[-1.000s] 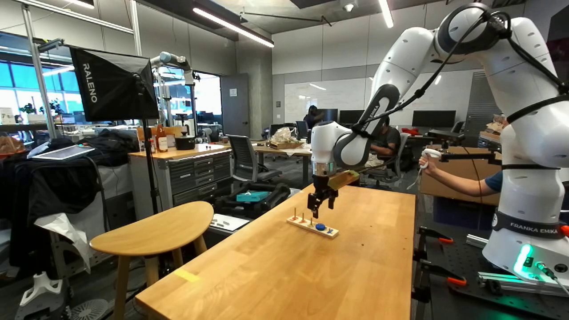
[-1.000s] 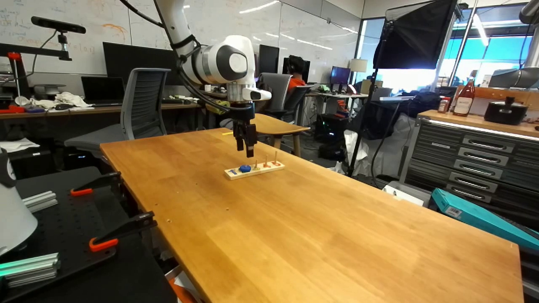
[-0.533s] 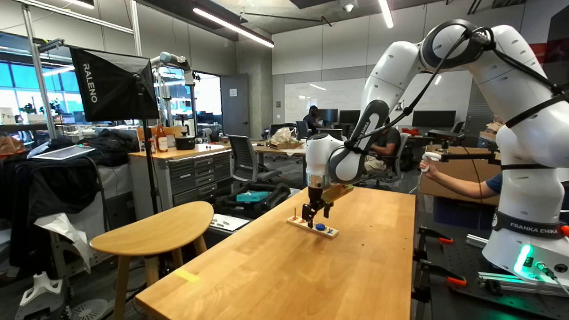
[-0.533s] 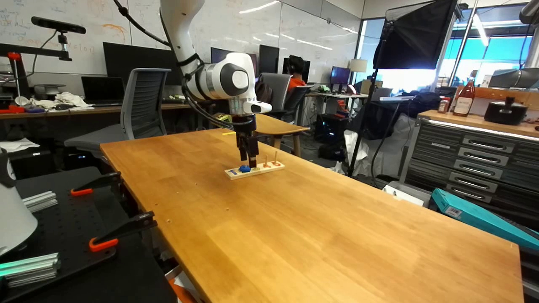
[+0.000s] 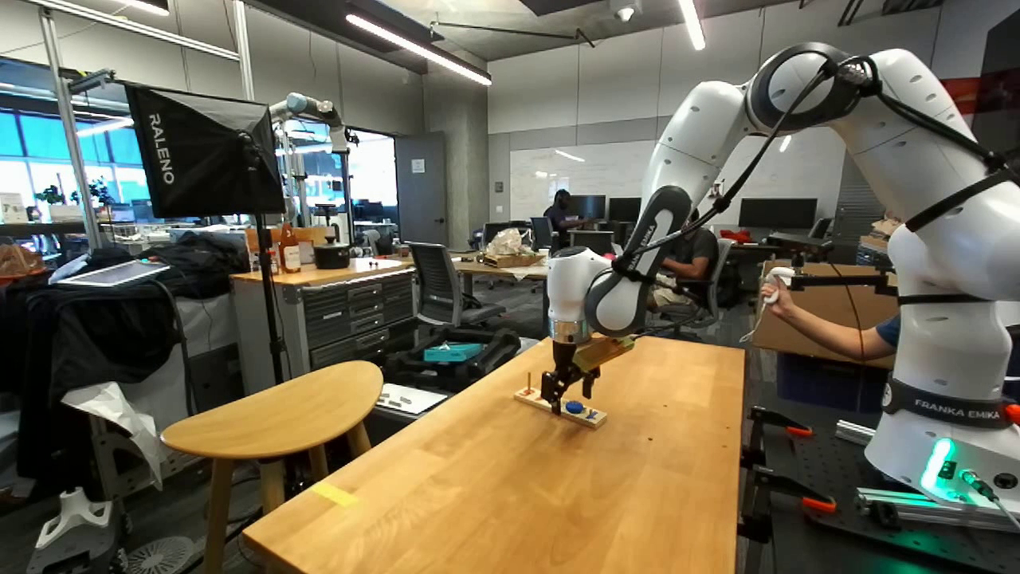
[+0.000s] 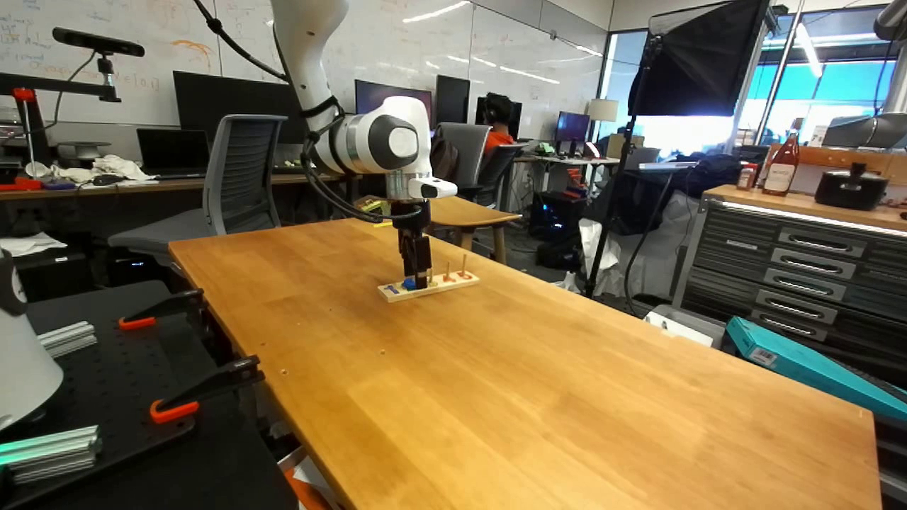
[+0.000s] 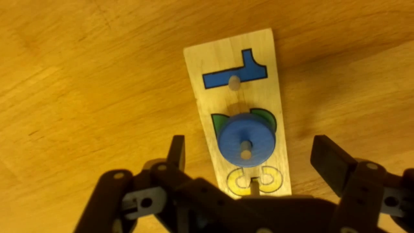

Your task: Remove the disc from the wooden rack and put it on the table

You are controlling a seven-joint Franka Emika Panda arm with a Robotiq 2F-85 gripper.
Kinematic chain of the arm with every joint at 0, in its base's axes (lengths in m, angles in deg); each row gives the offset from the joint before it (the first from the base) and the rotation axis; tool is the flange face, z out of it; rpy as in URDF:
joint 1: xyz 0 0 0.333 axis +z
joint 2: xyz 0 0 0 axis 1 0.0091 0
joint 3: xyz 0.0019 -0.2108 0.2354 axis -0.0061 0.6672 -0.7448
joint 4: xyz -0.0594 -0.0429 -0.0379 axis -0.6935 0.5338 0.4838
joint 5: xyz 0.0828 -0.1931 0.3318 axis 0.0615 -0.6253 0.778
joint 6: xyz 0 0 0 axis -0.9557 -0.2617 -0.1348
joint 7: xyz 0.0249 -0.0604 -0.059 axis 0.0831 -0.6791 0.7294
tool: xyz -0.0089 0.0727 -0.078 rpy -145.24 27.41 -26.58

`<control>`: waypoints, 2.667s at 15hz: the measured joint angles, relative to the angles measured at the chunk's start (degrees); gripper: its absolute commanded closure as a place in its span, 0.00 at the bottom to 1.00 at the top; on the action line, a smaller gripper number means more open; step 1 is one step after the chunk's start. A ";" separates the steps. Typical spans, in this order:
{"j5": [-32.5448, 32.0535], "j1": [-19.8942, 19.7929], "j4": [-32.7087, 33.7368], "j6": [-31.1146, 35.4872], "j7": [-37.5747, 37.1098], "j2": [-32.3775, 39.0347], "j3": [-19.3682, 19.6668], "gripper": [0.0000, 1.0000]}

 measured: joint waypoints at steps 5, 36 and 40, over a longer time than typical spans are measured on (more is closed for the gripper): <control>3.51 -0.13 0.03 0.00 0.54 -0.07 -0.60 0.00; 11.91 -2.89 -0.32 -0.15 7.17 -0.66 -2.67 0.00; 13.30 -3.31 -0.25 -0.13 9.00 -0.70 -3.21 0.42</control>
